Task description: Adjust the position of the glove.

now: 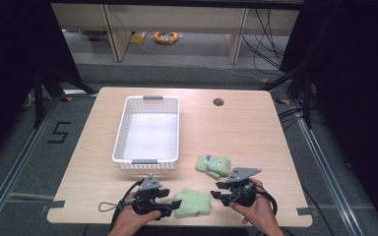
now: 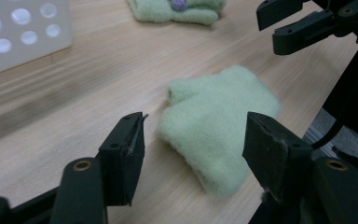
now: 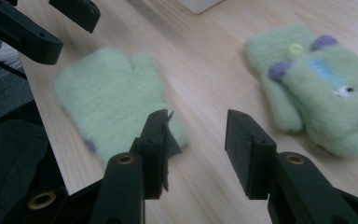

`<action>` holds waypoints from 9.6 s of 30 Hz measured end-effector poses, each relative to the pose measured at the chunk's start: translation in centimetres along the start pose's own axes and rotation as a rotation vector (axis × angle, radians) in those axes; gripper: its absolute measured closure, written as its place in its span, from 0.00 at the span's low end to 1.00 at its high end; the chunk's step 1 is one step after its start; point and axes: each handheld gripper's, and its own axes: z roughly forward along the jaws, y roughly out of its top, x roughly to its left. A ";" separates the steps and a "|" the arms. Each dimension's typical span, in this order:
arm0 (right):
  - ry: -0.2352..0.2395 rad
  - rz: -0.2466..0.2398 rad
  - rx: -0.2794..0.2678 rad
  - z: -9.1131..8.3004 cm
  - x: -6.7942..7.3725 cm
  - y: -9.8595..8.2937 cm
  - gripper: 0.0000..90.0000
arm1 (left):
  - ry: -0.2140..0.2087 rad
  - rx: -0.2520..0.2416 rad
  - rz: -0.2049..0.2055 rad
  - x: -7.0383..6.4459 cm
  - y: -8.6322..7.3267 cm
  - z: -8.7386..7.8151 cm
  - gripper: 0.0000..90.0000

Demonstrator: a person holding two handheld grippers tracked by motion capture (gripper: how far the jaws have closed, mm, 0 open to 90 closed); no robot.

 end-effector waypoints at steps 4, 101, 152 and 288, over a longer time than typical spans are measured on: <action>0.013 -0.025 0.022 0.8 0.4 0.4 0.70 | 0.020 0.023 0.030 -0.2 -0.1 0.6 0.47; -0.145 0.214 0.026 0.4 -8.2 1.5 0.65 | 0.101 0.068 0.073 0.5 9.7 10.2 0.51; -0.096 0.230 0.085 2.6 -9.8 1.6 0.98 | 0.084 0.116 0.109 0.7 9.3 12.0 1.00; 0.067 0.151 0.136 -1.0 -2.2 3.0 0.77 | -0.043 0.067 0.184 -5.2 3.0 4.4 0.56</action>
